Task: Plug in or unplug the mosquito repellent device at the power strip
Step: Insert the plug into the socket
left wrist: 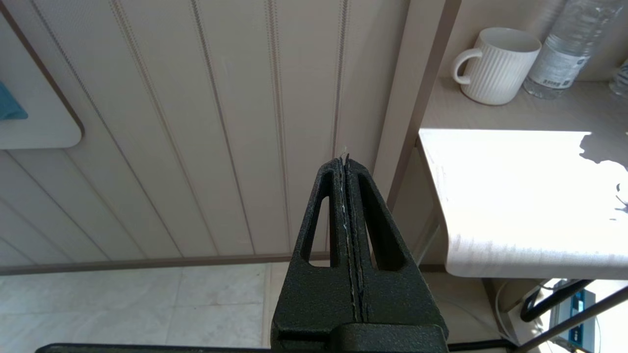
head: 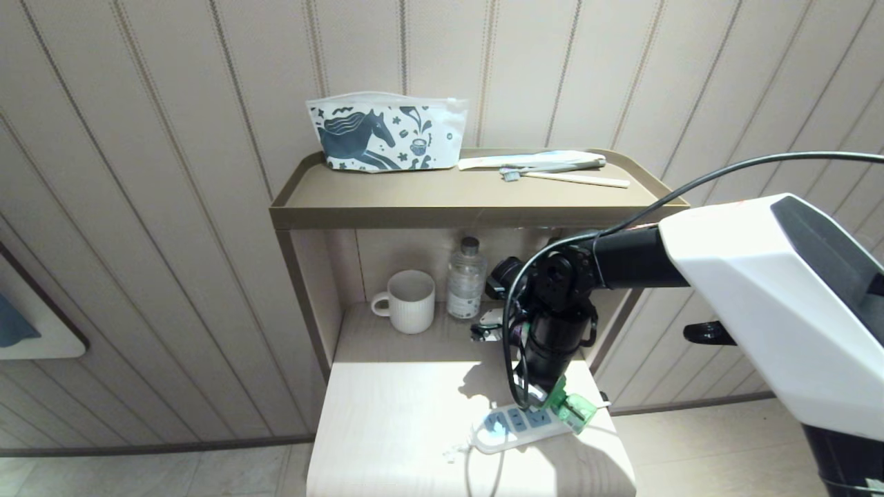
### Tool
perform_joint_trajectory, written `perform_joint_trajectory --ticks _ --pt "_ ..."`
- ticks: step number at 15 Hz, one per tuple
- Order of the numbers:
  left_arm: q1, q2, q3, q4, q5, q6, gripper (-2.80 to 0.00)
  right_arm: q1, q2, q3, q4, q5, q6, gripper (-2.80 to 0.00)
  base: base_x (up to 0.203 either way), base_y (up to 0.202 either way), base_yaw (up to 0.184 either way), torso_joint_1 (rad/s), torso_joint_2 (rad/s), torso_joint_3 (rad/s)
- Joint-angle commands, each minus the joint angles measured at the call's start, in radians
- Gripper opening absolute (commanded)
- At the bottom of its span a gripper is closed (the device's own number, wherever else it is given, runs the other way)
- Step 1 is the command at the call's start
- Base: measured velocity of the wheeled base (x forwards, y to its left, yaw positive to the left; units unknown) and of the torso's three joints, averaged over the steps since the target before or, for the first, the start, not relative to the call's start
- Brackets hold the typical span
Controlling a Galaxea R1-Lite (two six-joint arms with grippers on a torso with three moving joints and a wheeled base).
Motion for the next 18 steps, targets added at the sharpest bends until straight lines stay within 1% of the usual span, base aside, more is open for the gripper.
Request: perform_joint_trajectory --ticks 1,11,18 --pt "-0.001 0.000 0.000 0.000 0.000 0.000 -2.80 0.000 -0.003 -0.001 0.006 -0.001 -0.002 -2.80 0.000 0.000 0.000 0.000 0.00 0.000" --pt "0.000 0.000 -0.001 0.000 0.000 0.000 -2.80 -0.002 -0.011 0.015 0.008 -0.004 -0.002 -2.80 0.000 0.000 0.000 0.000 0.00 0.000" --pt "-0.001 0.000 0.002 0.000 0.000 0.000 -2.80 0.003 0.014 -0.004 0.006 -0.001 -0.002 -2.80 0.000 0.000 0.000 0.000 0.00 0.000"
